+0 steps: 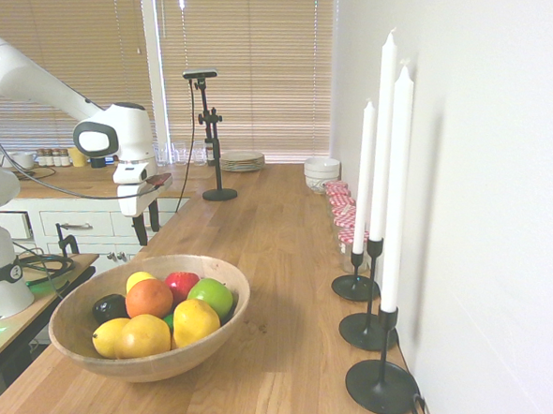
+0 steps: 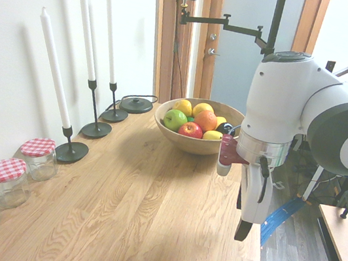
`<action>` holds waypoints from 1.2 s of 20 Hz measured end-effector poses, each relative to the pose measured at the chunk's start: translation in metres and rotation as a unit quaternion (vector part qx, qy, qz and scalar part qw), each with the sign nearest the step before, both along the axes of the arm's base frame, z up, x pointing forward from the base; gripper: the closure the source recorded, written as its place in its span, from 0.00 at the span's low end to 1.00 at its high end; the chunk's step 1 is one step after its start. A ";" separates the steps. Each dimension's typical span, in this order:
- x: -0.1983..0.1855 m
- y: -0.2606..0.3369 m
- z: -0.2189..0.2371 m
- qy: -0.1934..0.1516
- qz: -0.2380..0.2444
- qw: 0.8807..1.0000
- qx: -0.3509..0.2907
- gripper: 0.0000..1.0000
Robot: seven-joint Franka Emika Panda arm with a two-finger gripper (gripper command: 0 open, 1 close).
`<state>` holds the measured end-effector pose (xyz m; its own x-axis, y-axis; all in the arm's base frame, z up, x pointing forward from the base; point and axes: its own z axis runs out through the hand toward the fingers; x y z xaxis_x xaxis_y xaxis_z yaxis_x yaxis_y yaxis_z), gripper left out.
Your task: Take orange out of the basket
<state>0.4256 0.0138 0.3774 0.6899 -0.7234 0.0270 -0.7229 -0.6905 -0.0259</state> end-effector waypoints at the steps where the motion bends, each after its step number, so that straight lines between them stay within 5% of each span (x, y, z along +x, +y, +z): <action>1: 0.000 0.000 0.000 0.001 0.000 1.000 0.000 0.00; 11: 0.037 -0.036 0.087 -0.050 -0.043 0.998 -0.004 0.00; 24: 0.002 -0.255 0.191 -0.099 -0.144 0.985 0.000 0.00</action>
